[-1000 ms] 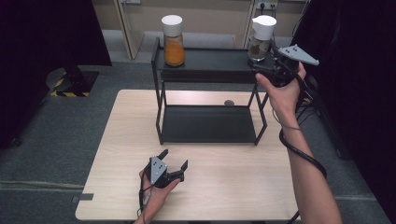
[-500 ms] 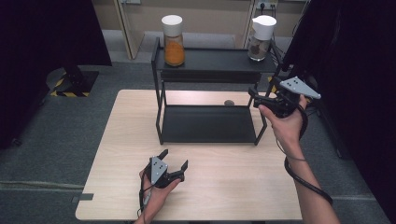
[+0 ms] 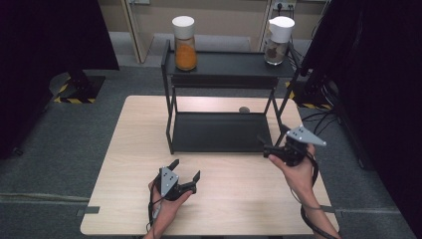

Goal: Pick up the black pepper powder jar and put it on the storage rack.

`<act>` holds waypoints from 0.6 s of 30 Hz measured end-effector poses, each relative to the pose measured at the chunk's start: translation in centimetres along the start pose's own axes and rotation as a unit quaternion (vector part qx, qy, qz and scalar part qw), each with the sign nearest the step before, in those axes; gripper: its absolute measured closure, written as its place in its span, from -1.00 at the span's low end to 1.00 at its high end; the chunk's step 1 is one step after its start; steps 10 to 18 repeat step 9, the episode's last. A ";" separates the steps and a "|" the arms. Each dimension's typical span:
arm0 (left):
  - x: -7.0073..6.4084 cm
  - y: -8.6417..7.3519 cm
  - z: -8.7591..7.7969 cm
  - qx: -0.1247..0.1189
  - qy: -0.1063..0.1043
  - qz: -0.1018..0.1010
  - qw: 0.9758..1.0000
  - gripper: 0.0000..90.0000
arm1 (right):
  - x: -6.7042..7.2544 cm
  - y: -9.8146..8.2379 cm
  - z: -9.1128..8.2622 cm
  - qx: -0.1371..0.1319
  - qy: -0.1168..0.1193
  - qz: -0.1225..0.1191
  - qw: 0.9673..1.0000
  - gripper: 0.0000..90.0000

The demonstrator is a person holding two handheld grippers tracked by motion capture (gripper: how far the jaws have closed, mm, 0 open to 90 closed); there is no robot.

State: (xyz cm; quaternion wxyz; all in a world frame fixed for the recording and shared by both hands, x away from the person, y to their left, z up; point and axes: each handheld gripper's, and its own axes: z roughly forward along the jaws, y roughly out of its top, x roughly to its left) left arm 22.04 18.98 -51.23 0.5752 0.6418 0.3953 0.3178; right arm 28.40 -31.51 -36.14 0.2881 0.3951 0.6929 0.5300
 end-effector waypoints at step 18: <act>0.0 -0.1 0.0 -0.003 0.000 -0.002 1.000 -0.75 | 1.0 -7.1 0.6 0.064 0.010 0.027 0.998 -0.92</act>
